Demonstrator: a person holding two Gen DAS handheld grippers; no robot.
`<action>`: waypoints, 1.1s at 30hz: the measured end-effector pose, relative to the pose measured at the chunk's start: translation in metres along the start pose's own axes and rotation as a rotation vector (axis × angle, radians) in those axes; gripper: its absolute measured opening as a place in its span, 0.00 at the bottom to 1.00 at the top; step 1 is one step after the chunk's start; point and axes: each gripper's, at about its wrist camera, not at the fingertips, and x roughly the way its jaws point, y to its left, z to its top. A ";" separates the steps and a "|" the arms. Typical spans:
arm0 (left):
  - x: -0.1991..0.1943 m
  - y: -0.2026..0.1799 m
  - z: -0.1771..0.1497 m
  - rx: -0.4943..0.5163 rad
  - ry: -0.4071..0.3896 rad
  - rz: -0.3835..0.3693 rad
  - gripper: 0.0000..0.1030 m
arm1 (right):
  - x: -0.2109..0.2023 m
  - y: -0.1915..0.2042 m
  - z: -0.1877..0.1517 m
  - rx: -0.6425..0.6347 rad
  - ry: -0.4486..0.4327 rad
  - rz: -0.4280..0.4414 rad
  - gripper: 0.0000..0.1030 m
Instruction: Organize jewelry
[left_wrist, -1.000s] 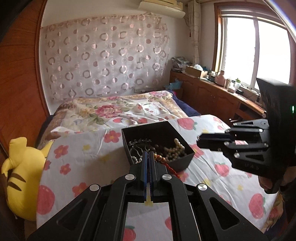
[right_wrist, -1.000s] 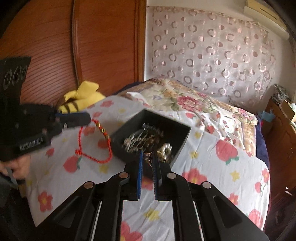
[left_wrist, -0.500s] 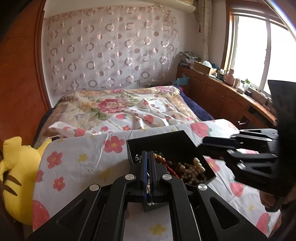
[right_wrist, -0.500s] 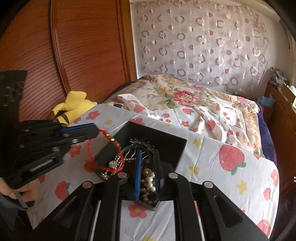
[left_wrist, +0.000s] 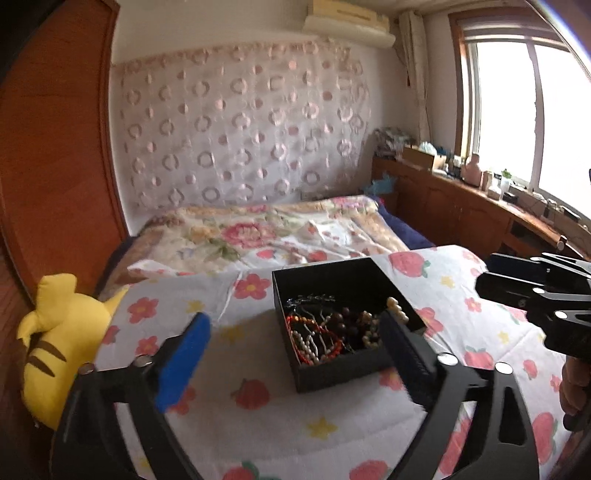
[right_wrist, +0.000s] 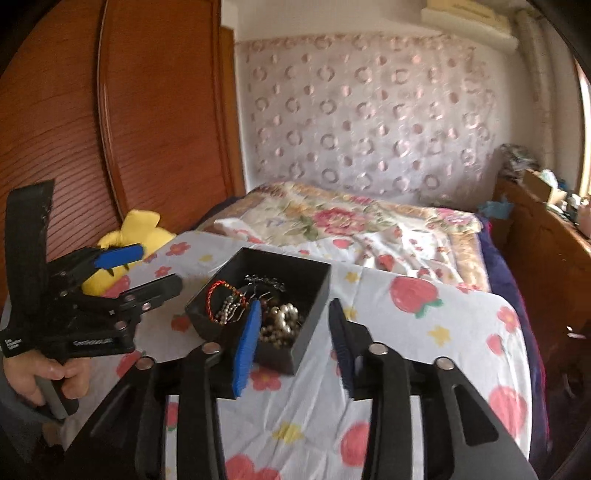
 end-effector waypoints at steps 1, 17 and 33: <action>-0.010 -0.002 -0.004 0.004 -0.016 0.004 0.93 | -0.007 0.001 -0.004 0.006 -0.012 -0.002 0.54; -0.087 -0.013 -0.043 -0.047 -0.037 0.022 0.93 | -0.086 0.025 -0.058 0.076 -0.134 -0.084 0.96; -0.105 -0.016 -0.057 -0.036 -0.045 0.037 0.93 | -0.089 0.027 -0.064 0.085 -0.148 -0.155 0.98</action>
